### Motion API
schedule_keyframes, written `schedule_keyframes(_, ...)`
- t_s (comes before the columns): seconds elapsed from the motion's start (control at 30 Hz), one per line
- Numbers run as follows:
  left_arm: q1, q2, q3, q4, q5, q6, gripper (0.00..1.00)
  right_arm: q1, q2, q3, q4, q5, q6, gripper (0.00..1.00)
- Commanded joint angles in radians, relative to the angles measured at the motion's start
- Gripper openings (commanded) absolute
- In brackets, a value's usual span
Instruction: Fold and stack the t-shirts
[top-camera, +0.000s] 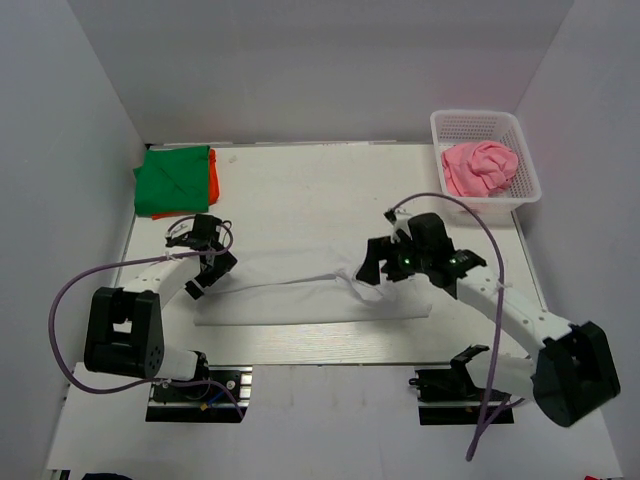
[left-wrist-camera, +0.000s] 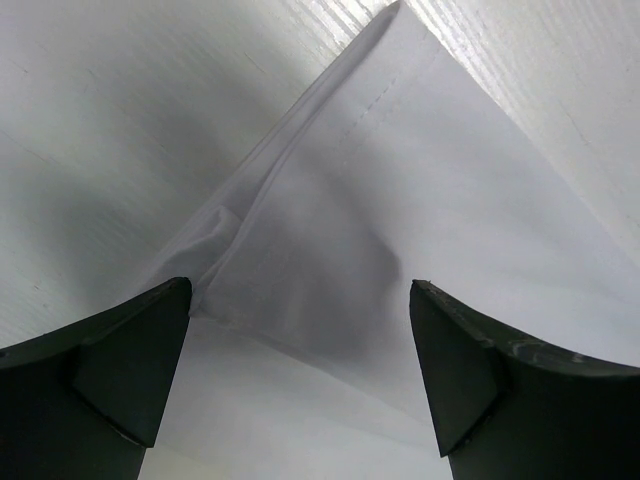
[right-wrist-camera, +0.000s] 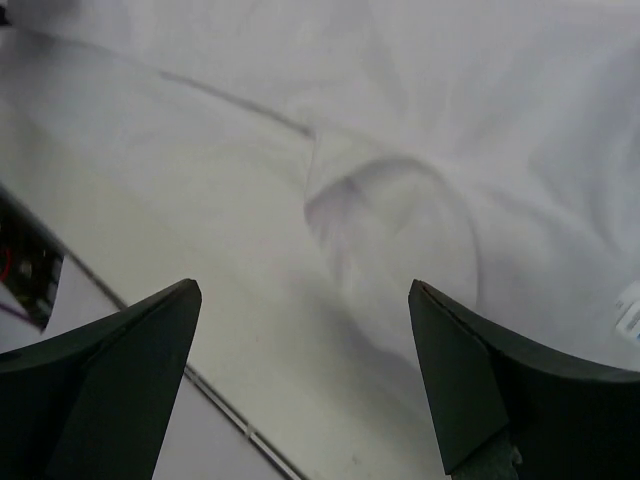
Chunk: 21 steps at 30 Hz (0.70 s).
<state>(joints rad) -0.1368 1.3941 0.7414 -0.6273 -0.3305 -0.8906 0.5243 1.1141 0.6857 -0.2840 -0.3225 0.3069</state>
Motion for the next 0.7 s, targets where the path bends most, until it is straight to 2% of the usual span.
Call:
schedule_keyframes(0.0,0.0,-0.044,-0.008,0.006,0.002,0.016,1.0,-0.016,0.105,0.086,0.167,0.088,-0.003,0.9)
schedule_keyframes(0.17,0.0,-0.032,-0.008,0.029,0.011,0.028,1.0,-0.035,0.32,0.216,0.17,0.074,-0.084,0.9)
schedule_keyframes(0.27,0.0,-0.02,-0.008,0.029,0.011,0.028,1.0,-0.041,0.409,0.23,0.255,0.04,-0.057,0.9)
schedule_keyframes(0.4,0.0,0.002,0.012,0.029,0.002,0.028,1.0,-0.043,0.522,0.247,0.27,0.008,-0.106,0.9)
schedule_keyframes(0.5,0.0,0.002,0.012,0.029,0.002,0.038,1.0,-0.046,0.555,0.238,0.272,-0.019,-0.072,0.9)
schedule_keyframes(0.57,0.0,0.011,0.012,0.029,-0.011,0.038,1.0,-0.04,0.517,0.218,0.27,-0.05,-0.028,0.9)
schedule_keyframes(0.67,0.0,0.011,0.012,0.017,-0.022,0.038,1.0,-0.037,0.457,0.095,0.328,-0.141,0.007,0.9)
